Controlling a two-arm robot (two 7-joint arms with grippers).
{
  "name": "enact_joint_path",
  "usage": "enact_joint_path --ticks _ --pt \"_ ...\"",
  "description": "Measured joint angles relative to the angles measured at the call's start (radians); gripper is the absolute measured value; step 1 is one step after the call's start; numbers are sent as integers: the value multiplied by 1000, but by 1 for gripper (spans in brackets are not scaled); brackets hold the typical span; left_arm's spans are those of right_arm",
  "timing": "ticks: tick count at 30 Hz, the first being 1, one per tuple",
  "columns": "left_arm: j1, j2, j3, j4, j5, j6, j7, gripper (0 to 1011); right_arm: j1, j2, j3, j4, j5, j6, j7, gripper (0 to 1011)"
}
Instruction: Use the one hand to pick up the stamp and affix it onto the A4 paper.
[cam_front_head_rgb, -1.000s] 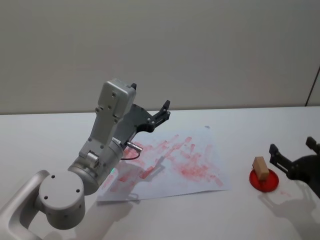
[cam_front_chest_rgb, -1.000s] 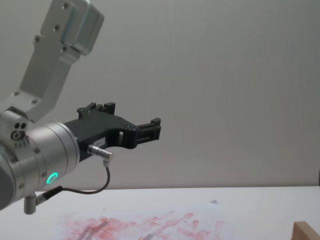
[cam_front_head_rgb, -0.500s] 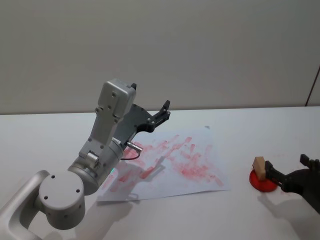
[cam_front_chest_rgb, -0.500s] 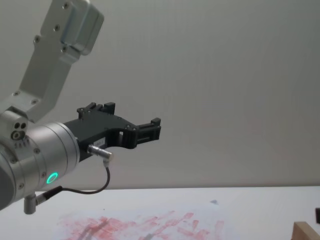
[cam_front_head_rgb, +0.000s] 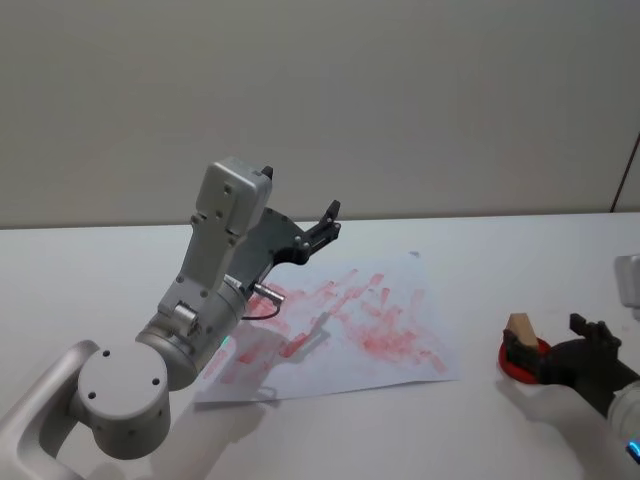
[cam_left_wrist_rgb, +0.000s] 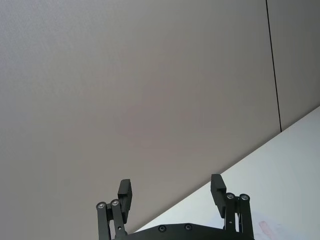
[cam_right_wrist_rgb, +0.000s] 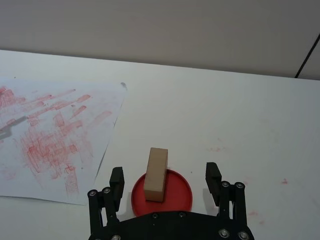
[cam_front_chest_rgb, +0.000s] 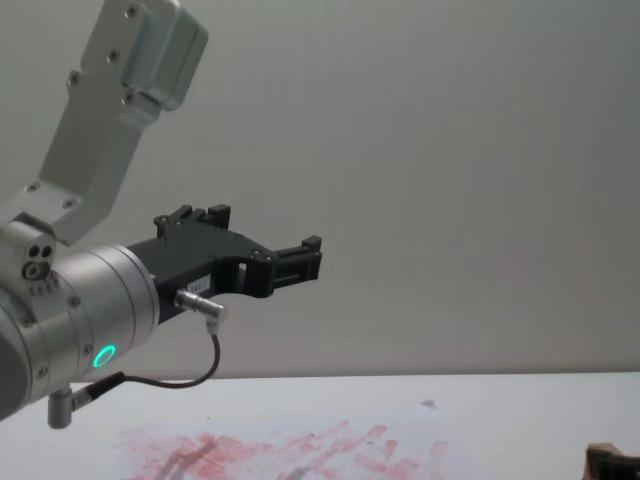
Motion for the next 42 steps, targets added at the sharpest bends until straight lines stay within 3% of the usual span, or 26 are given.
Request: enact_joint_path --ticks 8,21,35,42 --pt "0 0 0 0 0 0 0 1001 39 -24 -13 41 -30 23 27 1000" --pt "0 0 0 0 0 0 0 1001 71 -43 -22 73 -54 40 47 675" --pt "0 0 0 0 0 0 0 1001 81 -49 -25 84 -62 46 54 222" --pt "0 0 0 0 0 0 0 1001 83 -50 -25 86 -64 47 56 213"
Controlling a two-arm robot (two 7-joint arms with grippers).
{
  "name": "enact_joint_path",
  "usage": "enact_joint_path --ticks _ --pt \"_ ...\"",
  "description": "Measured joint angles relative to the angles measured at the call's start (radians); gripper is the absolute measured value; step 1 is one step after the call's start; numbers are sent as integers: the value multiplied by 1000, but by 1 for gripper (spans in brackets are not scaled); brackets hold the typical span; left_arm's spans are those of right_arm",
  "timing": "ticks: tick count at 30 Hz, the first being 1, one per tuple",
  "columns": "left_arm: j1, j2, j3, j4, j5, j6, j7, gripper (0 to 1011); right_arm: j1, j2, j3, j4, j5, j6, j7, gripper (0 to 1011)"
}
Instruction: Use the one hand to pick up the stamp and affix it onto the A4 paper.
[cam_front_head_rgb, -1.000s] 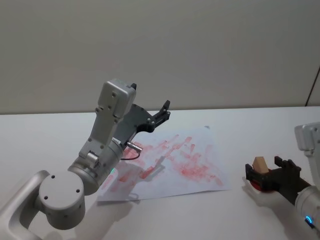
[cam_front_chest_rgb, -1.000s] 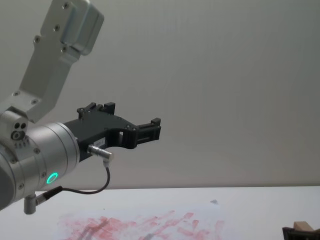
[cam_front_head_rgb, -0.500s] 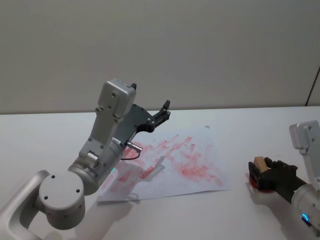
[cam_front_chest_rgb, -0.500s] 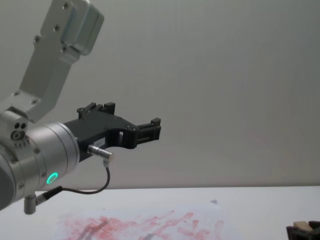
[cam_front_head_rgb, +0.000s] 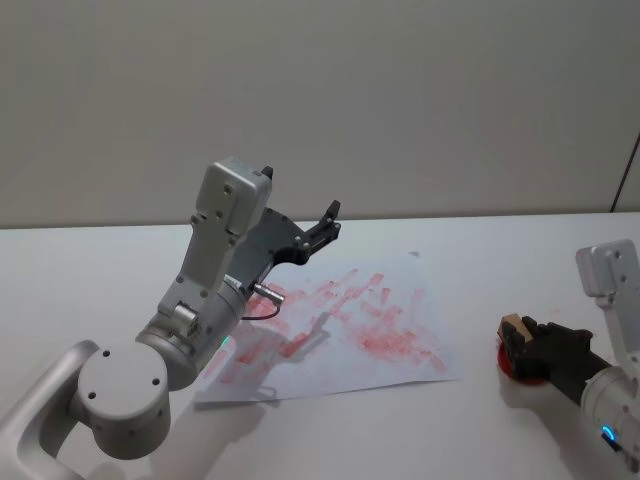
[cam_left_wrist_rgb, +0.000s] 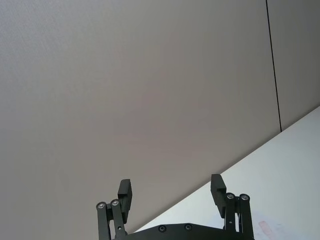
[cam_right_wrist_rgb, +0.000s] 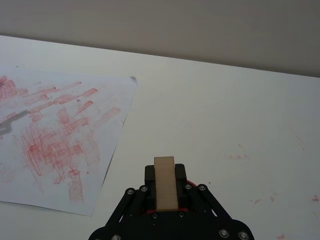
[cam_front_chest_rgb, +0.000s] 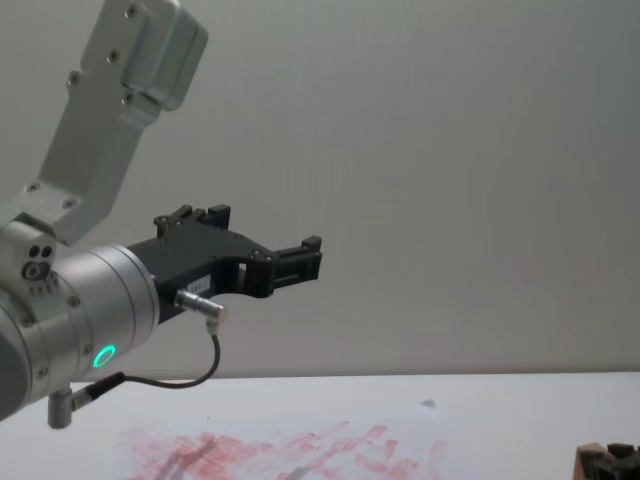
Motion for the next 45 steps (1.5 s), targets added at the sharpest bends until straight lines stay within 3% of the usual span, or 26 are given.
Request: enact_joint_path --ticks 10,22,34,45 --pt "0 0 0 0 0 0 0 1001 16 2 0 -3 -28 -22 31 213" --pt "0 0 0 0 0 0 0 1001 96 -18 -8 26 -79 -101 154 213" --pt "0 0 0 0 0 0 0 1001 208 -66 -29 138 -88 -162 331 213" --pt "0 0 0 0 0 0 0 1001 290 -109 -55 268 -85 -144 470 213"
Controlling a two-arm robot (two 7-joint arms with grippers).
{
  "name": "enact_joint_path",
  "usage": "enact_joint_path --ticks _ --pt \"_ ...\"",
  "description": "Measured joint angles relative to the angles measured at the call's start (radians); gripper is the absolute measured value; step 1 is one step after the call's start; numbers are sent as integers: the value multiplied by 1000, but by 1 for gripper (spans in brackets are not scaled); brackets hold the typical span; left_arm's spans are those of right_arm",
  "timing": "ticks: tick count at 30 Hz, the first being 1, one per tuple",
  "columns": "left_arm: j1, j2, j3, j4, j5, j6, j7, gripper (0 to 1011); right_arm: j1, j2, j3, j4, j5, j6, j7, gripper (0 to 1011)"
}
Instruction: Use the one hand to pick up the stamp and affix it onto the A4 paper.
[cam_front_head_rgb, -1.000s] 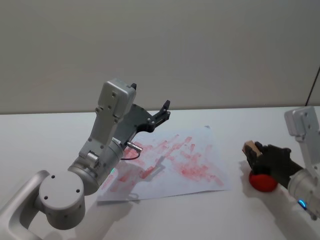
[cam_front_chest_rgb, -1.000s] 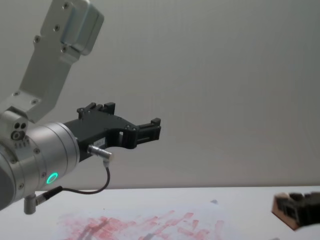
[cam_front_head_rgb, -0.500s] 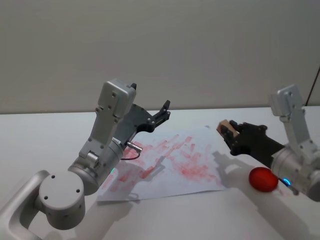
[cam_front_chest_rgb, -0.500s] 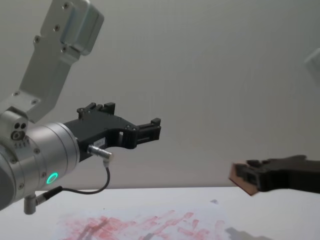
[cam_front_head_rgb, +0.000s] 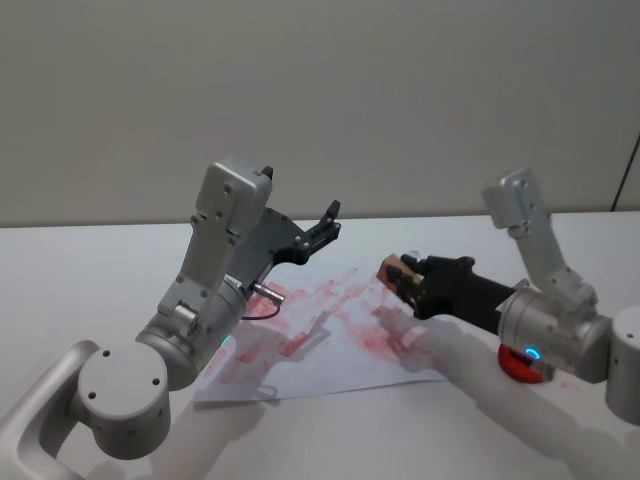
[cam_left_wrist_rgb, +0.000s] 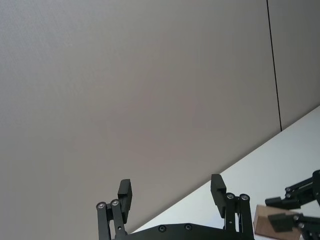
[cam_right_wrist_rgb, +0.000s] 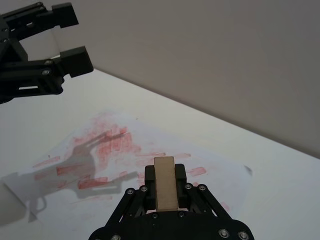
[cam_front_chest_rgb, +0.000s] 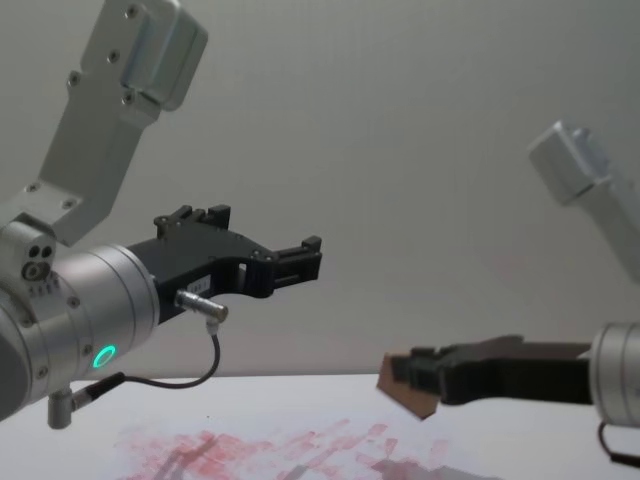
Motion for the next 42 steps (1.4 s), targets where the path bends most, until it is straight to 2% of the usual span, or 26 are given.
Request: enact_joint_path --ticks 8,13,23,33,42 --pt "0 0 0 0 0 0 0 1001 53 -28 -22 104 -10 42 79 213" --pt "0 0 0 0 0 0 0 1001 100 -53 -41 205 -34 69 132 213" --pt "0 0 0 0 0 0 0 1001 156 -79 -59 306 -65 79 181 213" --pt "0 0 0 0 0 0 0 1001 180 -88 -72 349 -92 61 190 213" --pt "0 0 0 0 0 0 0 1001 185 -86 -76 338 -113 17 171 213"
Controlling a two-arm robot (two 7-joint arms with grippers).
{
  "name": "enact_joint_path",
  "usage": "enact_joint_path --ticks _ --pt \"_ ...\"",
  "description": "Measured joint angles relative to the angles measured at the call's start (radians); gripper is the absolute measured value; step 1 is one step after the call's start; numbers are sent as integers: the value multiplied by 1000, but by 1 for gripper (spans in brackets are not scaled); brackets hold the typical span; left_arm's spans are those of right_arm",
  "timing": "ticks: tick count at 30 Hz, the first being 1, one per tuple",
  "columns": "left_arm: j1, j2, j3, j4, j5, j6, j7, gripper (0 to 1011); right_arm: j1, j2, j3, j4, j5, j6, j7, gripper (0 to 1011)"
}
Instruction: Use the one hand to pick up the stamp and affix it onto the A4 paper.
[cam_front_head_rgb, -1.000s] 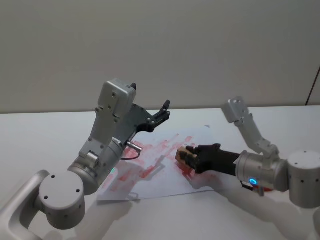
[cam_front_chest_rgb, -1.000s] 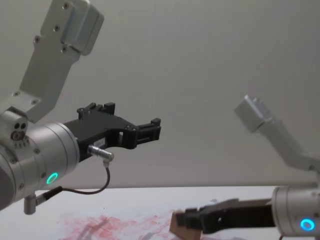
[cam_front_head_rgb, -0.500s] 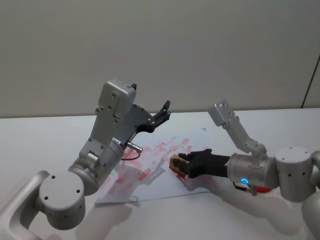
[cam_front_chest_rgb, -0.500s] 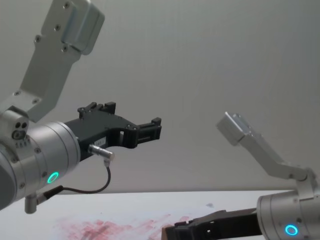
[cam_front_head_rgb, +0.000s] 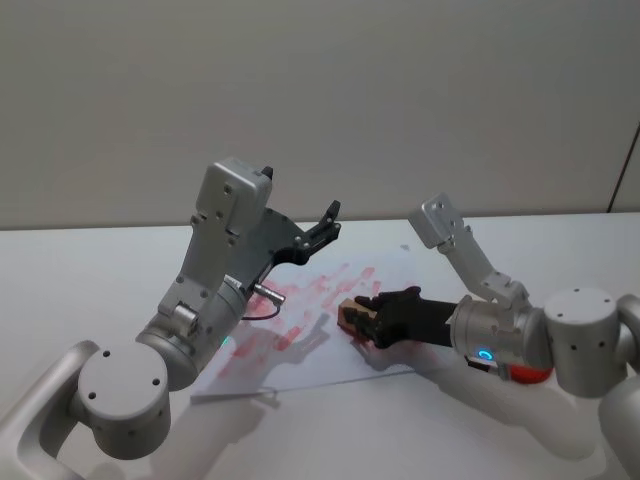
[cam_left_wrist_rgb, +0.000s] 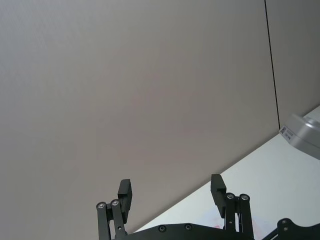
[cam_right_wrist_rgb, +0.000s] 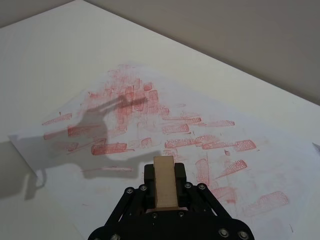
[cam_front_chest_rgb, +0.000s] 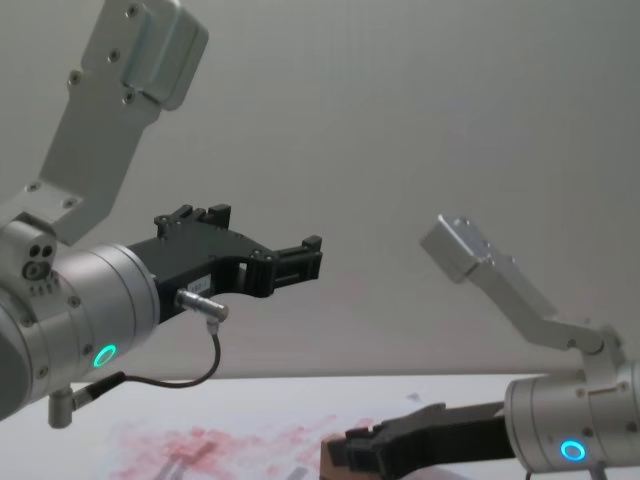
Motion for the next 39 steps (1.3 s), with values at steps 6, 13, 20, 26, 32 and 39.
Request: enact_joint_path --ticks 6,13,20,26,32,39 --pt "0 0 0 0 0 0 0 1001 -6 11 3 -38 -10 -31 -33 213" --pt "0 0 0 0 0 0 0 1001 -36 35 19 -135 7 -68 -98 213" --pt "0 0 0 0 0 0 0 1001 -90 70 40 -241 45 -81 -179 213" --pt "0 0 0 0 0 0 0 1001 -152 108 60 -335 87 -78 -254 213" --pt "0 0 0 0 0 0 0 1001 -239 163 89 -444 146 -56 -350 213" --pt "0 0 0 0 0 0 0 1001 -333 226 123 -536 211 -25 -432 213"
